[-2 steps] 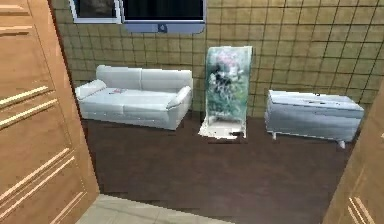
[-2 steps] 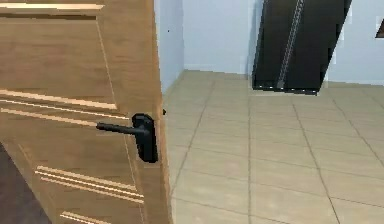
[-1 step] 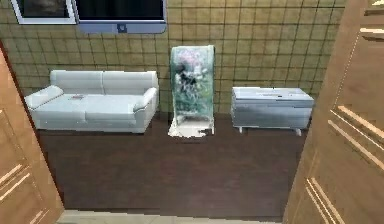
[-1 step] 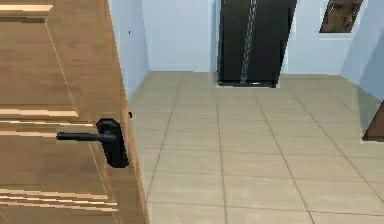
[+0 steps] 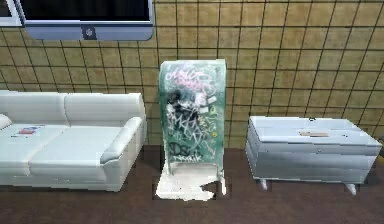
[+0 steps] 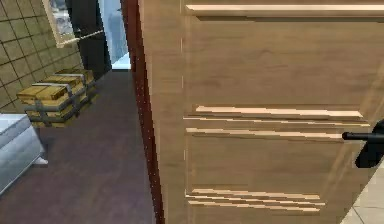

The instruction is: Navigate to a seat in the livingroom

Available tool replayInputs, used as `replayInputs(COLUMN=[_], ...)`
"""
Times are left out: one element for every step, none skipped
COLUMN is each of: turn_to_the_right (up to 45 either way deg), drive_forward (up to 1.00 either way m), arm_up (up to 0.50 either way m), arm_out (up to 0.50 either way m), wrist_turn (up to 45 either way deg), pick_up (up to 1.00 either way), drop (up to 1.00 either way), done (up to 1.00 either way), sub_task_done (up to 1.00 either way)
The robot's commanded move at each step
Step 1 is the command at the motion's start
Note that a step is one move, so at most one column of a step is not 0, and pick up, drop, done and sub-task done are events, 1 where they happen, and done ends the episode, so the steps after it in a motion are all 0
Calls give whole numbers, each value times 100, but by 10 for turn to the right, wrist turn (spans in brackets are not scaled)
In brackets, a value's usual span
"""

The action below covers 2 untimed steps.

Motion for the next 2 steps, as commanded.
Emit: replayInputs(turn_to_the_right=[0,-450], drive_forward=[60,0], arm_up=[0,0], arm_out=[0,0], wrist_turn=[0,0], pick_up=[0,0], drop=[0,0], done=[0,0], sub_task_done=[0,0])
